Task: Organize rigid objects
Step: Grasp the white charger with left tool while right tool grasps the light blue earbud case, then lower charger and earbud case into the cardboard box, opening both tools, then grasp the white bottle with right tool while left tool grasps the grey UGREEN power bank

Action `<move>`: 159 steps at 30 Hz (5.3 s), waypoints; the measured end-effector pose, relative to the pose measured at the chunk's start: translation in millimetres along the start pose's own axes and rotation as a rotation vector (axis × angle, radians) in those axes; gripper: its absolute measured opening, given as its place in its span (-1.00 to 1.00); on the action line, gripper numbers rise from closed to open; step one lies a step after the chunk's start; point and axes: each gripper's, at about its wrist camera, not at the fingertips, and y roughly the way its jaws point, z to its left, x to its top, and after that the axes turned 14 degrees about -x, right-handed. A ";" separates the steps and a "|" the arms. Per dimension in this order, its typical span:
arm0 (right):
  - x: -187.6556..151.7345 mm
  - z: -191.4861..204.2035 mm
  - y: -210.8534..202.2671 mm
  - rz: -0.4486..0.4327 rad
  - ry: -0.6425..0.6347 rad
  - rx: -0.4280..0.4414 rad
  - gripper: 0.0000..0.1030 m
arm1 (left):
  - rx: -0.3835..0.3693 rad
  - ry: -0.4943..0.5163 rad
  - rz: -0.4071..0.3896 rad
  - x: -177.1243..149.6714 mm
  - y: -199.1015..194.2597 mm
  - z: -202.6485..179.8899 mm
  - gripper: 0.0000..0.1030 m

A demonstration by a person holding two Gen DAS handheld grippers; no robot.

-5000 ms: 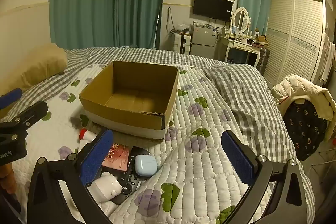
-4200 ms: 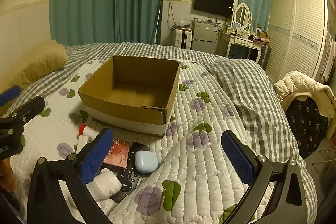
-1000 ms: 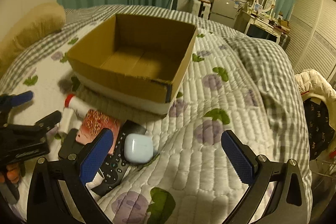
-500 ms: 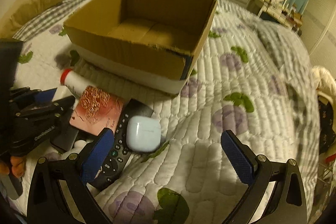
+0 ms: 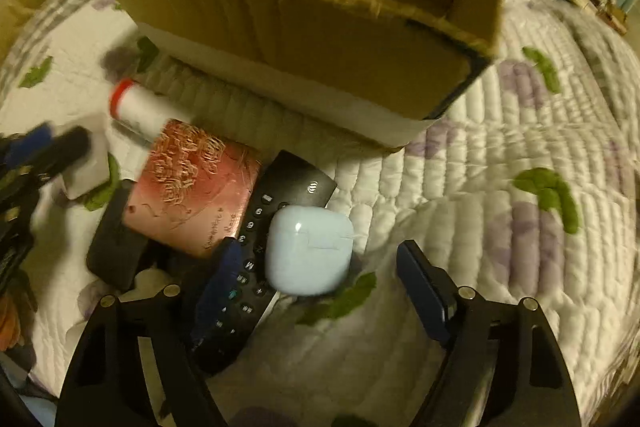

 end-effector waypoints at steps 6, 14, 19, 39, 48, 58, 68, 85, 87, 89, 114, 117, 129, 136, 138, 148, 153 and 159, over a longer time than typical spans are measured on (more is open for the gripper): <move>10.1 -4.9 14.7 0.055 0.020 0.148 0.03 | -0.010 0.013 -0.006 -1.5 -0.7 -2.8 -0.55; 4.6 -10.7 -0.1 -0.004 0.023 0.154 -0.51 | -0.008 0.026 -0.043 4.0 -15.3 -4.6 -0.55; -10.3 -19.7 -30.7 -0.085 0.037 0.140 -0.57 | -0.009 0.041 -0.071 10.2 -26.9 -7.7 -0.55; 124.3 -76.2 -196.3 -0.530 0.194 0.083 -0.57 | -0.096 0.144 -0.315 184.2 -61.9 -23.9 -0.55; 179.1 -90.8 -110.5 -0.401 0.264 0.031 -0.57 | -0.103 0.157 -0.163 212.9 35.8 -15.9 -0.55; 168.1 -92.5 -52.5 -0.319 0.282 0.017 -0.57 | -0.100 0.130 -0.063 186.8 90.5 -10.8 -0.55; 146.0 -117.0 -128.7 -0.433 0.327 -0.072 0.06 | -0.072 0.144 -0.122 184.8 30.0 2.4 0.34; -32.4 -62.1 -224.9 -0.494 0.190 0.008 0.63 | -0.086 0.094 -0.145 69.6 -94.3 10.1 0.92; -48.3 -51.5 -216.4 -0.468 0.193 0.011 0.63 | -0.066 0.094 -0.143 46.7 -95.0 6.0 0.93; -63.9 -39.2 -200.1 -0.431 0.211 0.013 0.63 | -0.059 0.057 -0.129 30.2 -92.8 6.7 0.93; -65.5 61.6 -64.7 -0.127 0.147 0.062 0.63 | 0.082 -0.050 -0.108 -41.6 -75.1 29.8 0.93; -61.7 68.4 -57.3 -0.129 0.113 0.055 0.51 | 0.088 -0.044 -0.103 -42.4 -73.4 29.2 0.93; -61.7 17.0 -94.6 -0.280 0.168 0.032 0.08 | 0.051 -0.020 -0.036 -39.1 -49.9 6.6 0.93; -47.0 -10.1 -103.2 -0.321 0.144 -0.040 0.08 | -0.016 0.022 0.032 -37.6 -12.1 -30.7 0.93; -46.2 -10.9 -103.5 -0.331 0.133 -0.046 0.08 | -0.027 0.010 0.062 -38.3 -0.3 -35.5 0.93; -53.8 -20.1 -93.6 -0.336 0.147 -0.014 0.08 | -0.005 -0.011 0.140 -37.7 40.0 -45.9 0.49; -55.6 -22.7 -94.6 -0.341 0.153 -0.006 0.08 | -0.026 -0.005 0.170 -39.2 47.8 -45.8 -0.03; -54.8 -21.8 -100.8 -0.355 0.152 -0.009 0.08 | -0.074 -0.021 0.145 -38.9 27.0 -43.3 -0.17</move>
